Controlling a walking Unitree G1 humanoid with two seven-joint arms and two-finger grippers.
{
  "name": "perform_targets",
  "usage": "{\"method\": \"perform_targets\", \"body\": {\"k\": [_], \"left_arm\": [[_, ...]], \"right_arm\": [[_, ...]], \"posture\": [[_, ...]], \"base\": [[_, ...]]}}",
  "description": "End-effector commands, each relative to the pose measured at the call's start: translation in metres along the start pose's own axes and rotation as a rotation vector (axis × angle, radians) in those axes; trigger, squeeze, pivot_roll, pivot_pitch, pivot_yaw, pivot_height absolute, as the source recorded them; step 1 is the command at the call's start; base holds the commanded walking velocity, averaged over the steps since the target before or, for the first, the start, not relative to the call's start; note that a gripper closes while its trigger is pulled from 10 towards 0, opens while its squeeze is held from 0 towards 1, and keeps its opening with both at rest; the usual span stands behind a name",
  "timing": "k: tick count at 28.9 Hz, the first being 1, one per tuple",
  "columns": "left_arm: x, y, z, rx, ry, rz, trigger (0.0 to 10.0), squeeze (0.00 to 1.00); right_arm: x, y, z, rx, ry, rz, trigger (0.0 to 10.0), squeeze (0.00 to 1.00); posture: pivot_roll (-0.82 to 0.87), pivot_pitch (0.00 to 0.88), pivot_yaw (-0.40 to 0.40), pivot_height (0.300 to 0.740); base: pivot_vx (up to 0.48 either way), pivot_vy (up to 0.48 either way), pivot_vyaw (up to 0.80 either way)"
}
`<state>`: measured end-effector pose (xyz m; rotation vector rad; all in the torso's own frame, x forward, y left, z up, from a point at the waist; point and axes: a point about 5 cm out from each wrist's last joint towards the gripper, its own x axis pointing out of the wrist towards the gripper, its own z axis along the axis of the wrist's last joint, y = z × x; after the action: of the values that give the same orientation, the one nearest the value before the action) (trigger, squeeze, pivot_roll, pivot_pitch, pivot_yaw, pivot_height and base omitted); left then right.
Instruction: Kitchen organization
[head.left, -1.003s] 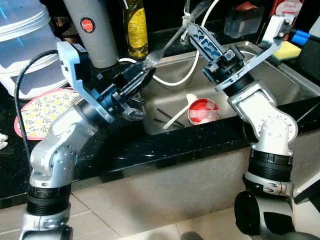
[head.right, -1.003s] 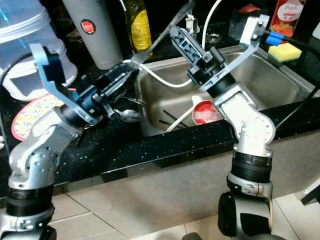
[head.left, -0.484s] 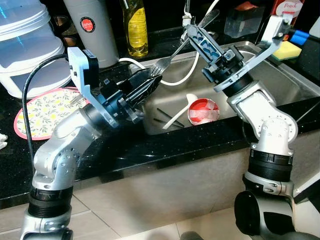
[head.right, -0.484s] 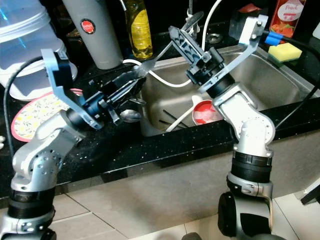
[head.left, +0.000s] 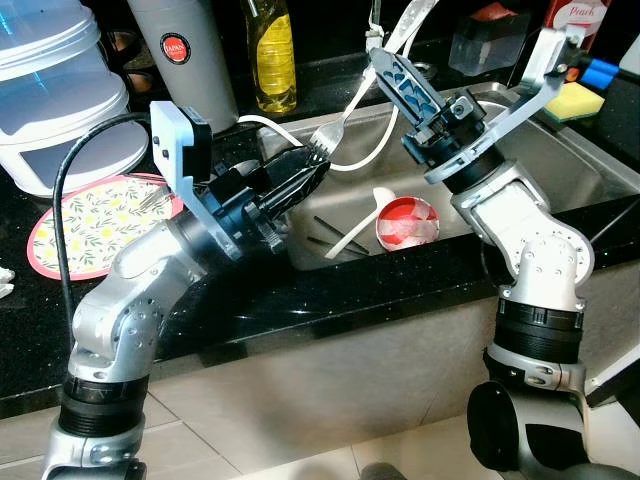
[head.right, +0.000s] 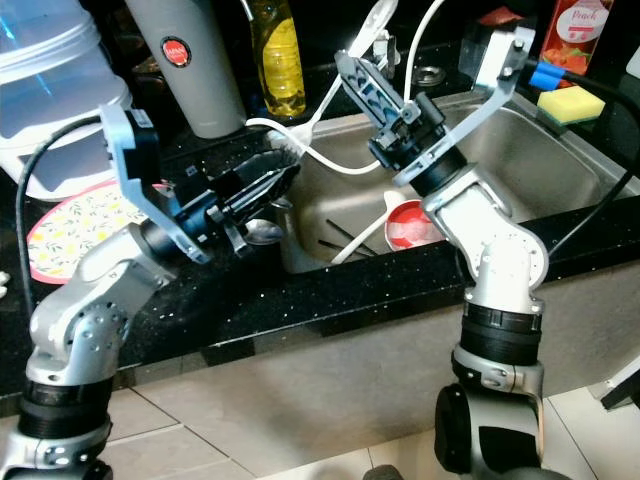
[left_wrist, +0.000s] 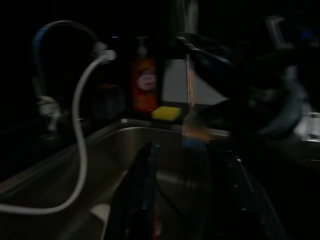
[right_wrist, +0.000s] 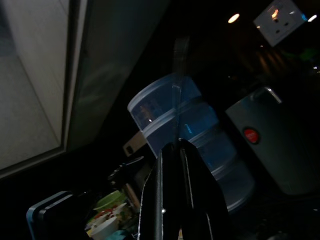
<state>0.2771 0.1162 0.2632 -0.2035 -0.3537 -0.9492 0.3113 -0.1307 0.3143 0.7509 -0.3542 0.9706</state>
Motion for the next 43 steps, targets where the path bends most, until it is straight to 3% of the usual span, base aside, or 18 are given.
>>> {"method": "perform_targets", "body": {"k": [1,2,3,7,9,11,13,15,18,19,20,21,27,28,38,40,41,43], "left_arm": [[-0.001,0.008,0.003,0.017,-0.010,0.058,10.0,1.00],[-0.001,0.011,0.004,0.009,-0.022,0.084,10.0,1.00],[-0.002,0.014,0.008,-0.010,-0.047,0.113,10.0,0.00],[-0.006,0.016,0.016,-0.066,-0.113,0.114,10.0,0.00],[-0.010,0.021,0.016,-0.078,-0.110,0.143,10.0,0.00],[-0.010,0.023,0.014,-0.073,-0.097,0.160,10.0,0.00],[-0.011,0.036,0.003,-0.023,0.000,0.288,10.0,0.00],[-0.011,0.038,0.000,-0.010,0.025,0.314,10.0,0.00],[-0.020,0.060,-0.019,-0.001,0.182,0.534,10.0,0.00],[-0.020,0.060,-0.019,-0.001,0.182,0.534,10.0,0.00],[-0.025,0.069,-0.024,-0.009,0.224,0.621,10.0,0.00],[-0.030,0.074,-0.029,-0.041,0.253,0.684,10.0,0.00],[-0.043,0.089,-0.044,-0.029,0.377,0.851,10.0,0.00],[-0.049,0.096,-0.050,-0.030,0.421,0.952,10.0,0.00],[-0.064,0.108,-0.049,0.032,0.477,1.142,10.0,0.00],[-0.068,0.111,-0.043,0.042,0.439,1.214,10.0,0.00],[-0.076,0.111,-0.027,0.054,0.283,1.381,10.0,0.00],[-0.080,0.107,-0.016,0.056,0.174,1.466,10.0,0.00]], "right_arm": [[0.001,0.001,-0.004,-0.009,0.027,-0.001,10.0,0.00],[0.002,0.000,-0.005,-0.019,0.033,-0.010,10.0,0.00],[0.002,-0.004,-0.006,-0.053,0.041,-0.050,10.0,0.00],[0.005,-0.020,-0.010,-0.205,0.065,-0.200,10.0,0.00],[0.005,-0.046,-0.024,-0.405,0.144,-0.442,10.0,0.00],[0.004,-0.052,-0.029,-0.449,0.172,-0.491,10.0,0.00],[-0.008,-0.072,-0.053,-0.634,0.336,-0.622,10.0,0.00],[-0.011,-0.075,-0.059,-0.670,0.377,-0.638,10.0,0.00],[-0.022,-0.082,-0.078,-0.741,0.449,-0.642,10.0,0.00],[-0.022,-0.082,-0.078,-0.741,0.449,-0.642,10.0,0.00],[-0.023,-0.082,-0.082,-0.761,0.468,-0.633,10.0,0.65],[-0.024,-0.083,-0.085,-0.787,0.480,-0.624,10.0,1.00],[-0.019,-0.079,-0.083,-0.806,0.448,-0.578,10.0,1.00],[-0.012,-0.074,-0.076,-0.817,0.385,-0.546,10.0,0.00],[-0.002,-0.064,-0.058,-0.825,0.254,-0.520,10.0,0.00],[-0.002,-0.064,-0.057,-0.827,0.247,-0.517,10.0,0.00],[-0.004,-0.064,-0.057,-0.828,0.240,-0.516,10.0,0.00],[-0.005,-0.065,-0.057,-0.829,0.237,-0.517,10.0,0.00]], "posture": [[-0.11,0.000,0.049,0.740],[-0.12,0.000,0.049,0.740],[-0.11,0.000,0.049,0.740],[-0.12,0.000,0.051,0.740],[-0.11,0.000,0.052,0.740],[-0.11,0.000,0.052,0.740],[-0.11,0.000,0.049,0.740],[-0.11,0.000,0.049,0.740],[-0.10,0.000,0.046,0.740],[-0.10,0.000,0.046,0.740],[-0.10,0.000,0.046,0.740],[-0.10,0.000,0.046,0.740],[-0.10,0.000,0.048,0.740],[-0.11,0.000,0.050,0.740],[-0.11,0.000,0.067,0.740],[-0.11,0.000,0.070,0.740],[-0.11,0.000,0.071,0.740],[-0.10,0.000,0.070,0.740]], "base": [[0.000,0.000,0.00],[0.000,0.000,0.00],[0.000,0.000,0.00],[0.000,0.000,0.00],[0.000,0.000,0.00],[0.000,0.000,0.00],[0.000,0.000,0.00],[0.000,0.000,0.00],[0.000,0.000,0.00],[0.000,0.000,0.00],[0.000,0.000,0.00],[0.000,0.000,0.00],[0.000,0.000,0.00],[0.000,0.000,0.00],[0.000,0.000,0.00],[0.000,0.000,0.00],[0.000,0.000,0.00],[0.000,0.000,0.00]]}}
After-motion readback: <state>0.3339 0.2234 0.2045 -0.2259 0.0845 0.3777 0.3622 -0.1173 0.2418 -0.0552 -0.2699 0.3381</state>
